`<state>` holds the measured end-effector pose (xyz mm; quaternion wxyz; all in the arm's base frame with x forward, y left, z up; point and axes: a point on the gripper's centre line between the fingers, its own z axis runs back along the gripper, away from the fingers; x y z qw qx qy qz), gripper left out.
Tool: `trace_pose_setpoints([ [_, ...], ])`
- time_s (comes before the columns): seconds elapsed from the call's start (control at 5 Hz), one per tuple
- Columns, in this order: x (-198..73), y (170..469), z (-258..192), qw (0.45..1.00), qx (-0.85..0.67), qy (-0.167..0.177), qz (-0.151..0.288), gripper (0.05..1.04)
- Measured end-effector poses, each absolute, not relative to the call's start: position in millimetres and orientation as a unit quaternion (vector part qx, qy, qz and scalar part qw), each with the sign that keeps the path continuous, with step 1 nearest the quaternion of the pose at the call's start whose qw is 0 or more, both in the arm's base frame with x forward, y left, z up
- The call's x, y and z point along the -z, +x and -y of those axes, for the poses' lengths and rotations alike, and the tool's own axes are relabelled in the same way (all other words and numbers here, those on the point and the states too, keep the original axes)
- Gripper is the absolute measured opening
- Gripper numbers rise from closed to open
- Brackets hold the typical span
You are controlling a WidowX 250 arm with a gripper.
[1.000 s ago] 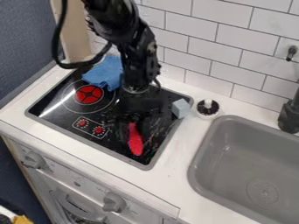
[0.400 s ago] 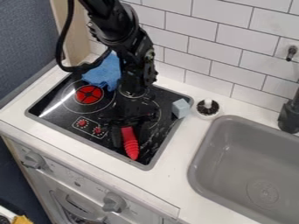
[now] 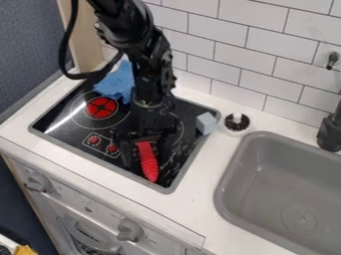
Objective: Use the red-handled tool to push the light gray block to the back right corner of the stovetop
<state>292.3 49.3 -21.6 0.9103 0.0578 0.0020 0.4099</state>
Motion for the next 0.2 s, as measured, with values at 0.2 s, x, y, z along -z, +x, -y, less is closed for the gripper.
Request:
trace_pose_setpoints([
  [0.2,-10.8,296.4,-48.6,0.915,-0.399,0.055,0.037,1.0],
])
